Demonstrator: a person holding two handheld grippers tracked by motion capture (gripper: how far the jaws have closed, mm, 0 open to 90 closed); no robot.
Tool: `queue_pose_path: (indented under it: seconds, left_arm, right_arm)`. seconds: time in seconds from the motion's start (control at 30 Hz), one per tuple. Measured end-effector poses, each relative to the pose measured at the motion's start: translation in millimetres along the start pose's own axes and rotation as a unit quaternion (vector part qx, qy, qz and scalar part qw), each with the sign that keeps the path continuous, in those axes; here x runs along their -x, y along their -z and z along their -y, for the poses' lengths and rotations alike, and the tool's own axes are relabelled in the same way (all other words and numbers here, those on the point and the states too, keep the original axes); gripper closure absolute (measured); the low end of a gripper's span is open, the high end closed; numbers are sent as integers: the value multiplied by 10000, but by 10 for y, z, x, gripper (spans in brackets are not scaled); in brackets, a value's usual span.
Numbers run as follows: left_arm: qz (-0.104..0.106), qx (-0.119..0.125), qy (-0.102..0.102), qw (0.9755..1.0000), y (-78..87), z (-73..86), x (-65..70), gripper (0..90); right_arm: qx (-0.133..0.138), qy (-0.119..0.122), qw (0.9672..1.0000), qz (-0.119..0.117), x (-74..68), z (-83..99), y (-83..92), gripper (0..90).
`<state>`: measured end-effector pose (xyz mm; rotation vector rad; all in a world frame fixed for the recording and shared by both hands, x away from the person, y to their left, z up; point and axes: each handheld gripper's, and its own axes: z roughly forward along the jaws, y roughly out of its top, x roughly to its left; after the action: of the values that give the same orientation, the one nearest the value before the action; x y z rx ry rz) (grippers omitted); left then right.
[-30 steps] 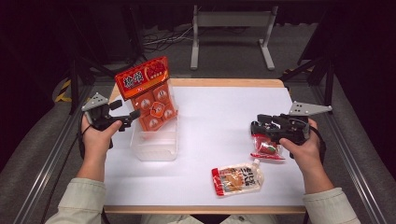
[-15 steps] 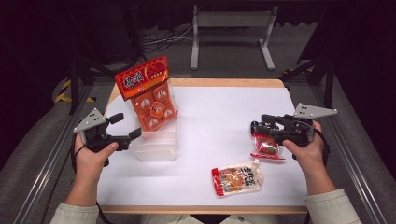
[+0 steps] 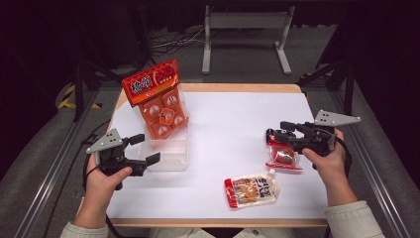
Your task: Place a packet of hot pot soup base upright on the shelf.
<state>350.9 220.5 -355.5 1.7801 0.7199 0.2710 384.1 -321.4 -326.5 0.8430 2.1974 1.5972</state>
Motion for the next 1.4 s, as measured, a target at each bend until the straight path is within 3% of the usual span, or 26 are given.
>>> queue_pose_path:
  seconds: [0.17, 0.27, 0.33, 0.73, 0.77, 0.87, 1.07, 1.13, 1.4]
  left_arm:
    - [28, -51, -107, 9999, -3, -21, 32, 89]
    - [100, -104, -135, 9998, -14, -21, 51, 90]
    - [228, -148, -263, 9993, -36, -19, 70, 90]
    - [429, -120, -262, 9987, -22, -26, 154, 85]
    - [411, -101, -237, 9988, -25, -27, 154, 85]
    - [388, -116, -230, 9989, -33, -22, 143, 84]
    - [372, -191, -239, 9988, -75, -5, 124, 81]
    - [356, -187, -254, 9989, -75, -7, 120, 81]
    - [391, -174, -202, 9989, -75, -10, 124, 81]
  right_arm:
    - [-39, -66, 9999, 79, 47, 15, 15, 455]
    - [-50, -133, 9997, 174, 87, 28, 32, 441]
    - [-51, -155, 9996, 211, 98, 30, 37, 436]
    - [-79, -368, 9980, 511, 289, 97, 62, 395]
    - [-158, -504, 9969, 579, 335, 121, 63, 361]
    - [-244, -613, 9948, 780, 393, 147, 52, 327]
    - [-315, -854, 9908, 1003, 593, 213, -6, 320]
    - [-490, -801, 9885, 1188, 657, 233, -41, 319]
    - [-854, -764, 9813, 1548, 839, 322, -152, 285]
